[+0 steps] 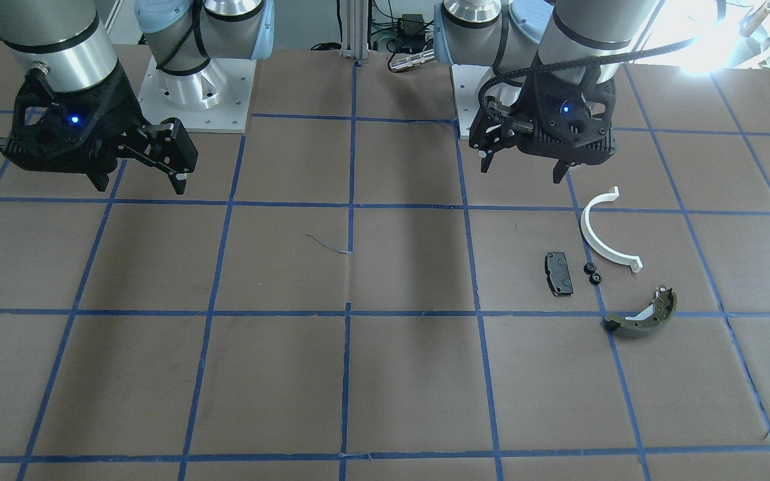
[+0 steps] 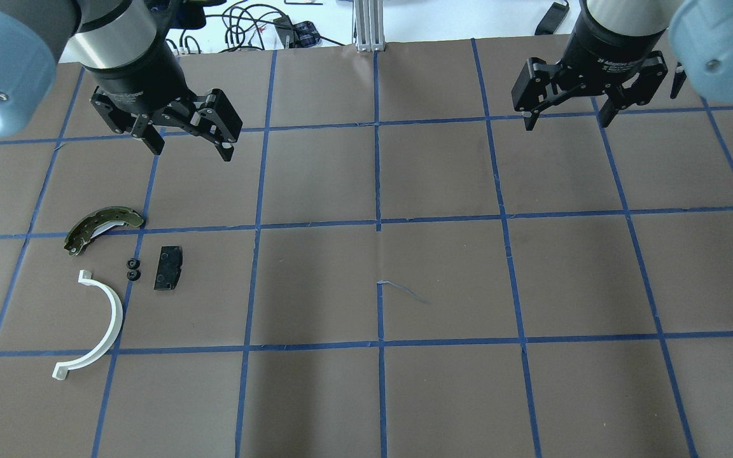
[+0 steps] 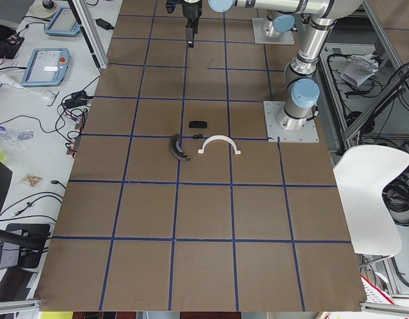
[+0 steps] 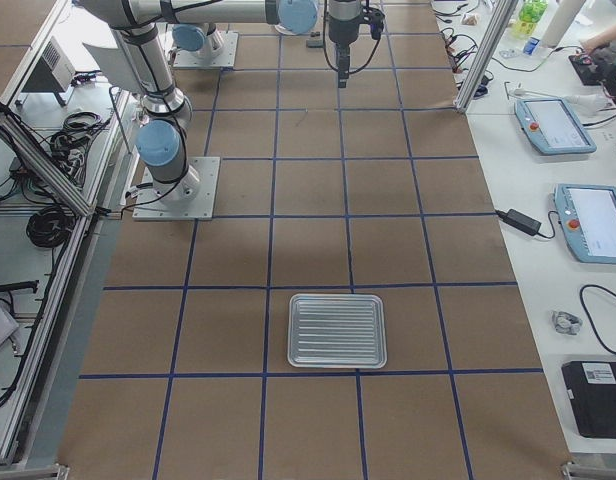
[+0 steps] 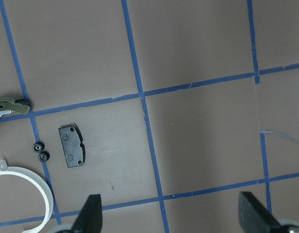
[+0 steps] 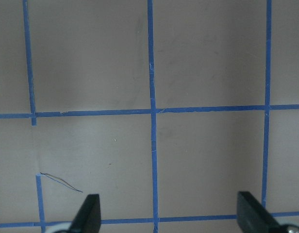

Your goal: Place bearing gear from tray to pile

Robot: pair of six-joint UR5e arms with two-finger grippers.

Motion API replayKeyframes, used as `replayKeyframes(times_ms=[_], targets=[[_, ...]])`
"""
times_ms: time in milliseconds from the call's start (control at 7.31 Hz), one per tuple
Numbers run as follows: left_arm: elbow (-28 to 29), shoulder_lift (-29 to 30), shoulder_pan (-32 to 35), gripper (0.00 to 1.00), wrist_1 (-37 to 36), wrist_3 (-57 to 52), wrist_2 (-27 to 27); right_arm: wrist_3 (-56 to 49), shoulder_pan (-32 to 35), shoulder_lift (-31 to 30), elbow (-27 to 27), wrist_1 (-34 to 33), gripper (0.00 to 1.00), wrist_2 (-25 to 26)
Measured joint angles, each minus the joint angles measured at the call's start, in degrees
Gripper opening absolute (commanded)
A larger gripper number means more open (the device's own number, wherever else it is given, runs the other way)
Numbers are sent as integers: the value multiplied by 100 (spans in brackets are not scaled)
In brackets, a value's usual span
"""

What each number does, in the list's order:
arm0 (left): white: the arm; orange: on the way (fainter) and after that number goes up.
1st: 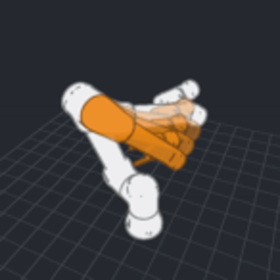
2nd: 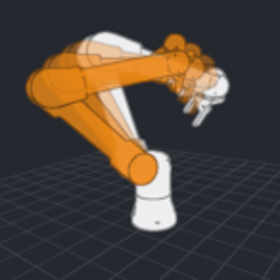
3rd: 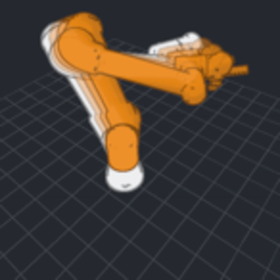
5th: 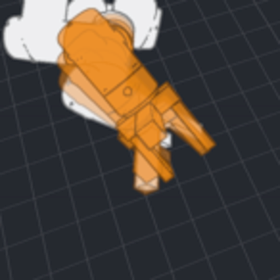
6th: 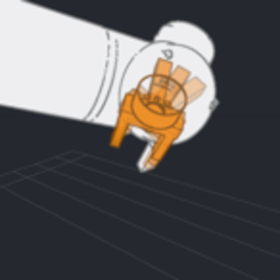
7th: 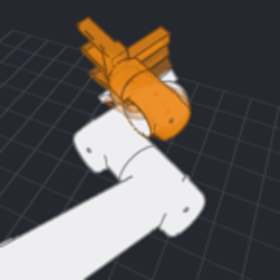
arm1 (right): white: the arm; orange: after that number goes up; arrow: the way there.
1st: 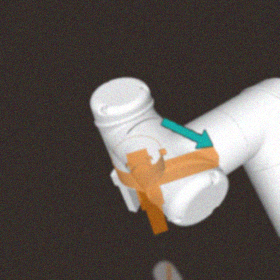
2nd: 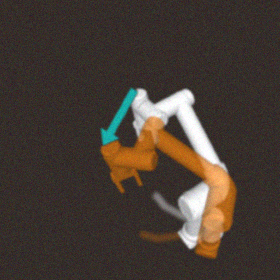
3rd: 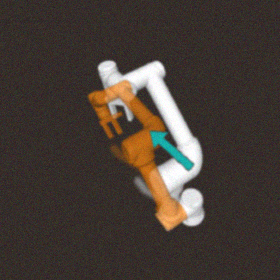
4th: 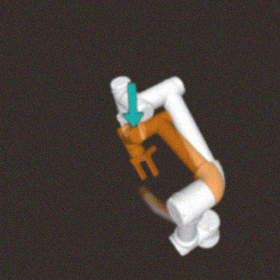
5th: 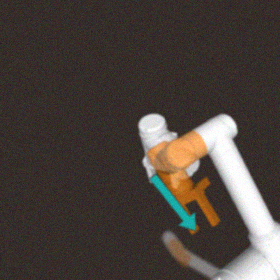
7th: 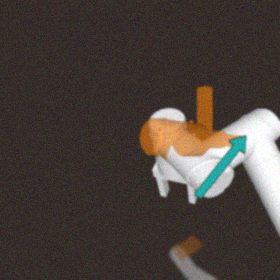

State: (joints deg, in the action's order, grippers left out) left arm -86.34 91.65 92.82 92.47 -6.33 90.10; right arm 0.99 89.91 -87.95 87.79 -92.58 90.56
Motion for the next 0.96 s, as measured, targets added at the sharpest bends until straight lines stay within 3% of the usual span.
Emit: replayKeyframes(times_ms=[957], targets=[[-5,-16,-1,100,-1,-8,7,-9,-3,-3,42,-6,100,-211]])
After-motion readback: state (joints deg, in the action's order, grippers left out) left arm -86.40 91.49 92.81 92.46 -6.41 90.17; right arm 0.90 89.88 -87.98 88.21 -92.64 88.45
